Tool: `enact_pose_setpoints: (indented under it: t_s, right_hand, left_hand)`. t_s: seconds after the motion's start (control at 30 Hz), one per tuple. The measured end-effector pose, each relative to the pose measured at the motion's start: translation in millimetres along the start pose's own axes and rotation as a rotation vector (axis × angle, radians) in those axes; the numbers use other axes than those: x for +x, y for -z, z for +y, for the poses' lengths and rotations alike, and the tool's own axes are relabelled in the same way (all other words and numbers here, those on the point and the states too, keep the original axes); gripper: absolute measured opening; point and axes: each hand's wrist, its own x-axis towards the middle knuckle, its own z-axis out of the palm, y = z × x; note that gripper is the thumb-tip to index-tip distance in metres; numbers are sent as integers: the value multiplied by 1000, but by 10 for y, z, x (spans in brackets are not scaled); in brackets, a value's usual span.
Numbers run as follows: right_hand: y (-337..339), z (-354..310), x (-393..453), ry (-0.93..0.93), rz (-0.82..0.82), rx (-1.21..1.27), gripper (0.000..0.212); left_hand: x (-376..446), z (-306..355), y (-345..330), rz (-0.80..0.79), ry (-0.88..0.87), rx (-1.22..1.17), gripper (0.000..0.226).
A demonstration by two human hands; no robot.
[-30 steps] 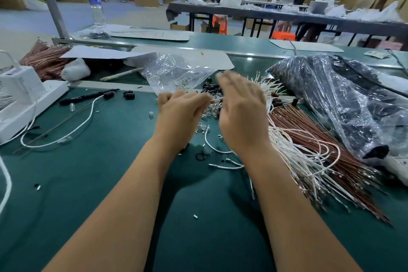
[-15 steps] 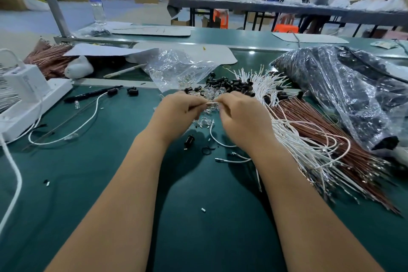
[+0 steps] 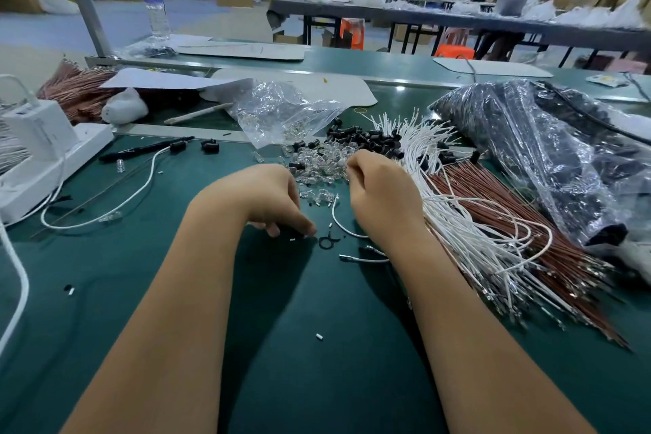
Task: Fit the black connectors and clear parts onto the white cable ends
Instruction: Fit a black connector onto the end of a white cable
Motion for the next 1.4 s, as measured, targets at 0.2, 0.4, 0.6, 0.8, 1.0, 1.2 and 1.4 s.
enact_pose_setpoints:
  t_s: [0.2,0.4,0.6,0.8,1.0,1.2,1.4]
  right_hand:
    - [-83,4,-12,-63,17,285,13]
    - [-68,-15,-13,-69,120,391,10]
    - [-55,-14,-29,-27,102,296,10]
    - [-60,-7,-35,-31,87,252,13]
    - [-46,1,-34,-45,84,249,12]
    - [-36,3,-37,-32,90,186,12]
    - [-21,2,-52,3,149,61,14]
  left_hand:
    - [80,127,-155,390,-225,-478,5]
    - [141,145,-299,281,-232,-1421,18]
    - [173,155,-342,214,-275,-1606,21]
    - [194,170,-351,193,-281,-1639,18]
    - [211,162,-366,198,-293,-1565,16]
    - [237,141,-374,206,-304,-1469,15]
    - [245,145,-390,289,-312,-1421,10]
